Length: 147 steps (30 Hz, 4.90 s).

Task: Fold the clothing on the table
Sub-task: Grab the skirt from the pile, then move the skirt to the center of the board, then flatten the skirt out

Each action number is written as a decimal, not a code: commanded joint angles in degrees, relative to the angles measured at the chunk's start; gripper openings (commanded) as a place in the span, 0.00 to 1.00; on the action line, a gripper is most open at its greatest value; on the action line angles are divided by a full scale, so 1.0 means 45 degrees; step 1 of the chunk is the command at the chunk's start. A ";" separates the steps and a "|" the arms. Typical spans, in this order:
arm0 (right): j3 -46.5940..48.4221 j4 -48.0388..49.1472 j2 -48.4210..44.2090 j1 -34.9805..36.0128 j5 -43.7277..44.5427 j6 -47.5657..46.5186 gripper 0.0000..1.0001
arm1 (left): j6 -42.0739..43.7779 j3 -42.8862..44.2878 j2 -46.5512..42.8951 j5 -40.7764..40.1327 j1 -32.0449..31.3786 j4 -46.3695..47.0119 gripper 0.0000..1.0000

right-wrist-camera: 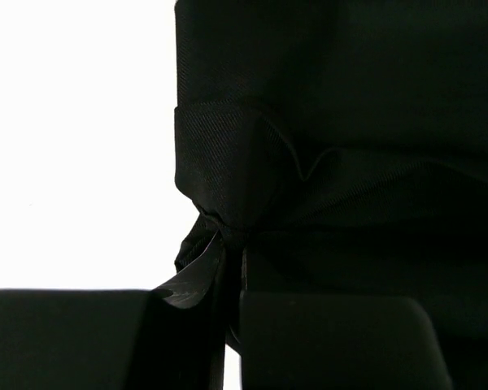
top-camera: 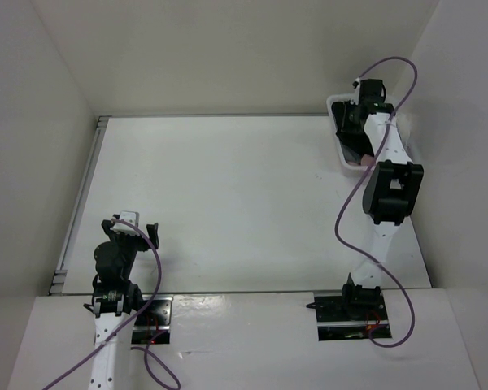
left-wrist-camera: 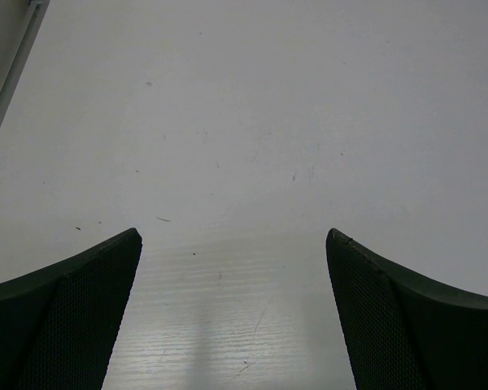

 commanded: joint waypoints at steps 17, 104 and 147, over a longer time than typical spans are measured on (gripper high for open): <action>-0.1861 -0.0652 -0.7307 0.1337 -0.1016 -0.0831 0.00 | -0.0167 0.1658 -0.1633 -0.1200 -0.0033 0.0332 1.00; -0.6728 0.1672 -0.2290 1.1064 0.5216 -0.4778 0.77 | 0.0007 1.2324 0.8699 -0.0985 -0.0287 -0.7227 1.00; -0.9052 0.2826 -1.1215 0.4831 -0.3285 -0.2921 0.70 | 0.0125 1.2324 0.8562 -0.1102 -0.0287 -0.7110 1.00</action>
